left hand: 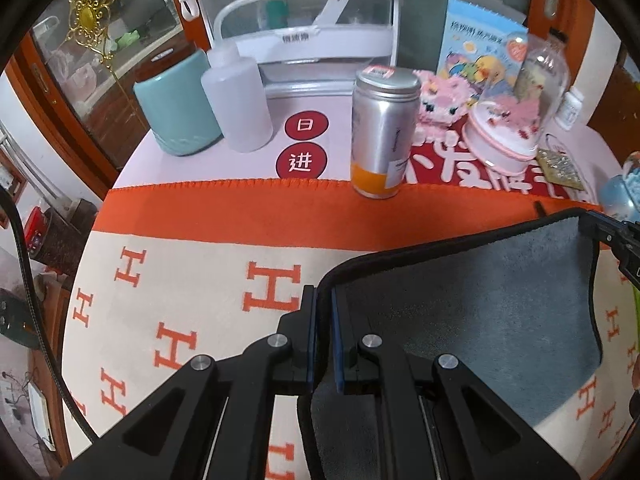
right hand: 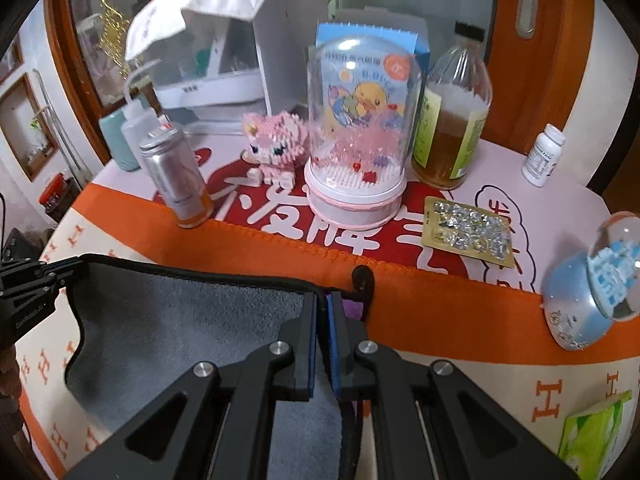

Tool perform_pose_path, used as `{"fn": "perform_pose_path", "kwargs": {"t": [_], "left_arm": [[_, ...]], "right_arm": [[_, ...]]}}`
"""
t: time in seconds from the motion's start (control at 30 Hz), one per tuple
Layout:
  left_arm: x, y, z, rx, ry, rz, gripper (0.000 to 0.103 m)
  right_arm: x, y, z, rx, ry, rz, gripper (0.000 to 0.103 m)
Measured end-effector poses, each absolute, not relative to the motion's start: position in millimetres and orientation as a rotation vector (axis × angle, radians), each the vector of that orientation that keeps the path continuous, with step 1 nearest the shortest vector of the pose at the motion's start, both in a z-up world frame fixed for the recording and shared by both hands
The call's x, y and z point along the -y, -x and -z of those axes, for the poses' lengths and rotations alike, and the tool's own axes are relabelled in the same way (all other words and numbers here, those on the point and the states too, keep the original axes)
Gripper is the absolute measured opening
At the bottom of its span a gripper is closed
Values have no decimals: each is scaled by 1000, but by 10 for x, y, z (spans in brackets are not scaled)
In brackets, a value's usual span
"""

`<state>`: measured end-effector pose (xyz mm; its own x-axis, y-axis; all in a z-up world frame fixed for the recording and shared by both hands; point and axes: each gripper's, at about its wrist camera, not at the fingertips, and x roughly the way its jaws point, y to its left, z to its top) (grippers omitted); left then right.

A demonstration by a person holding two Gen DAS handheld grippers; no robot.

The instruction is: Fold towel

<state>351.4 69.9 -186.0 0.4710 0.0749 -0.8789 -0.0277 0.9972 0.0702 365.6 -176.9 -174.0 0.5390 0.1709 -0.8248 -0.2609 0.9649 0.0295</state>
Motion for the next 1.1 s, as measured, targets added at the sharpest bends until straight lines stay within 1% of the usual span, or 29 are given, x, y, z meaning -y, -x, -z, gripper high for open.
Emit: {"fn": "perform_pose_path", "kwargs": {"t": [0.37,0.47,0.53,0.57,0.63,0.67,0.7,0.73,0.8,0.83,0.9,0.93,1.0,1.1], "left_arm": [[-688,-3726,2149,-1115,-46,-95,6],[-679,-3745,2195,-1120,-55,-107,8],[-680,-3761,2225,-1125,-59,-118,10],[-681,-3764,2237,-1127,-60,-123,11],[-694,-3762,2248,-1124,-60,-135,16],[-701,-3757,2253,-1122,-62,-144,24],[-708,-3750,2253,-1120,-64,-151,30],[-714,-3738,2247,-1113,-65,-157,33],[-722,-3711,2224,-1105,-66,-163,44],[-722,-3693,2204,-1099,-67,-168,48],[-721,-3665,2164,-1086,-68,-174,63],[-719,-3641,2135,-1079,-67,-177,66],[-709,-3595,2069,-1069,-63,-181,77],[-675,-3512,1968,-1058,-62,-178,83]], "right_arm": [[1760,-3835,2024,-1024,109,-214,5],[1750,-3858,2073,-1028,104,-203,6],[1729,-3864,2091,-1034,111,-191,7],[1721,-3866,2094,-1040,111,-188,10],[1732,-3861,2079,-1046,94,-190,15],[1743,-3850,2056,-1036,86,-192,18],[1749,-3842,2038,-1030,82,-191,23],[1756,-3832,2014,-1023,79,-188,26],[1762,-3801,1959,-1005,77,-182,35],[1763,-3785,1936,-1000,74,-184,36],[1767,-3754,1907,-994,68,-184,37],[1765,-3737,1892,-994,65,-183,37],[1758,-3690,1869,-978,58,-183,37],[1751,-3597,1830,-984,48,-174,37]]}}
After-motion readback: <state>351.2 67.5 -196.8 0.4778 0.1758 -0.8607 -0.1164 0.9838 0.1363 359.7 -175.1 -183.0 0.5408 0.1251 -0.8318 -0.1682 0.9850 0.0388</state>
